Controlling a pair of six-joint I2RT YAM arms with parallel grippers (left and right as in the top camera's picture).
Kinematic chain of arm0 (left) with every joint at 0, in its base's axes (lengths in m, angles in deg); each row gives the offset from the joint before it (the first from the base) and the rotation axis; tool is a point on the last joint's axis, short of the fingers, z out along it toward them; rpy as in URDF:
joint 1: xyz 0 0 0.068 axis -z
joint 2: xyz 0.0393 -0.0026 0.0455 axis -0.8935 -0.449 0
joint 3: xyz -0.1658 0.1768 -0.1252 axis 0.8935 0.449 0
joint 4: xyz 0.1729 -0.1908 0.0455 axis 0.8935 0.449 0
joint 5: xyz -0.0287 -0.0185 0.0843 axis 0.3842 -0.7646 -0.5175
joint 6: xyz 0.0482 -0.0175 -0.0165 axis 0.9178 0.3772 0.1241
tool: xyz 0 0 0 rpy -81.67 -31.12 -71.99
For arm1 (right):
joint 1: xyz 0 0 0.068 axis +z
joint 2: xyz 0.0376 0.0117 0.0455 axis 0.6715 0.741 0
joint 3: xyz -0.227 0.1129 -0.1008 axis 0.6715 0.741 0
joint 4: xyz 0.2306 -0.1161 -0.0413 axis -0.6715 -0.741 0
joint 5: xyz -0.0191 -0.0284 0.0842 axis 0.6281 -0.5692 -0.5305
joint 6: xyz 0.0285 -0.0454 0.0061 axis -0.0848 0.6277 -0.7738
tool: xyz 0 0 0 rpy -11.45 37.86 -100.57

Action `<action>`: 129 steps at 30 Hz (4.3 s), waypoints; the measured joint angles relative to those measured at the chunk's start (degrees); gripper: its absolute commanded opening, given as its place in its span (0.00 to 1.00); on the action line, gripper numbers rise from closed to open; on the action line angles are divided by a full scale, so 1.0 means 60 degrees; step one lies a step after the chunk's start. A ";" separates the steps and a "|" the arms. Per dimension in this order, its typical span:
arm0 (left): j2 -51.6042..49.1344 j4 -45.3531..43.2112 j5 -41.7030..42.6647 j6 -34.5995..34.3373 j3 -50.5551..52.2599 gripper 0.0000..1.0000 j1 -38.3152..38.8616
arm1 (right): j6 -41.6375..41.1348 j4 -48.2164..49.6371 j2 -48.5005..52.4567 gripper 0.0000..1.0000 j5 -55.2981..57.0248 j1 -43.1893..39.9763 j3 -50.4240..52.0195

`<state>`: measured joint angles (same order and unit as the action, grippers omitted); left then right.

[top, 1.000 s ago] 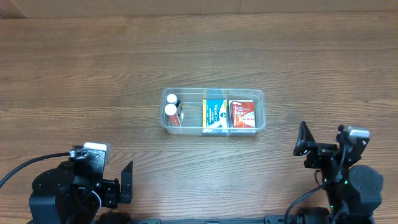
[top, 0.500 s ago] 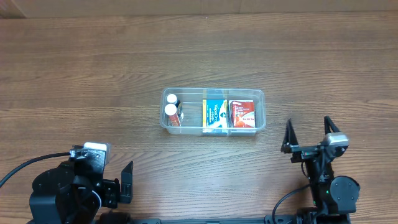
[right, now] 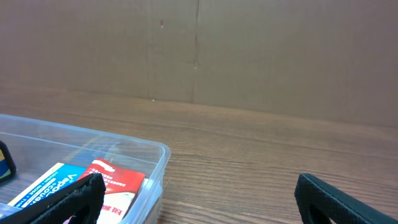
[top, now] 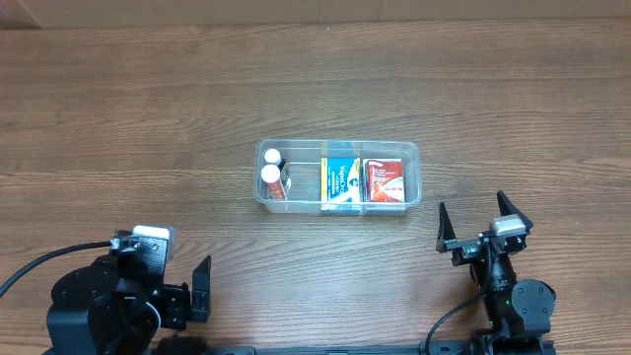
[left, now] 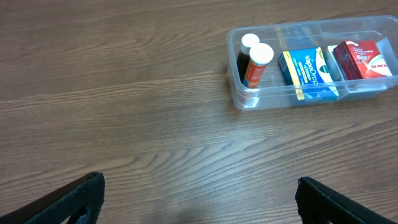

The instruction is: Pack container

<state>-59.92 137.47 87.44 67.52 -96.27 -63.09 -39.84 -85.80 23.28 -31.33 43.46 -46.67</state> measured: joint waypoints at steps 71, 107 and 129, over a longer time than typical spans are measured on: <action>0.5122 -1.1795 -0.1118 0.0069 1.0688 1.00 -0.0251 | 0.0033 0.0022 -0.0007 1.00 0.0000 0.0000 0.0000; 0.5125 -1.1795 -0.1118 0.0073 1.0688 1.00 -0.0251 | 0.0033 0.0022 -0.0007 1.00 0.0000 0.0000 0.0000; 0.5125 -1.1795 -0.1115 0.0073 1.0688 1.00 -0.0251 | 0.0029 0.0026 -0.0007 1.00 0.0000 0.0000 0.0000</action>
<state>-29.17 66.69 80.75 67.95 -32.14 -64.60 -39.67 -85.64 23.24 -31.33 43.46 -46.67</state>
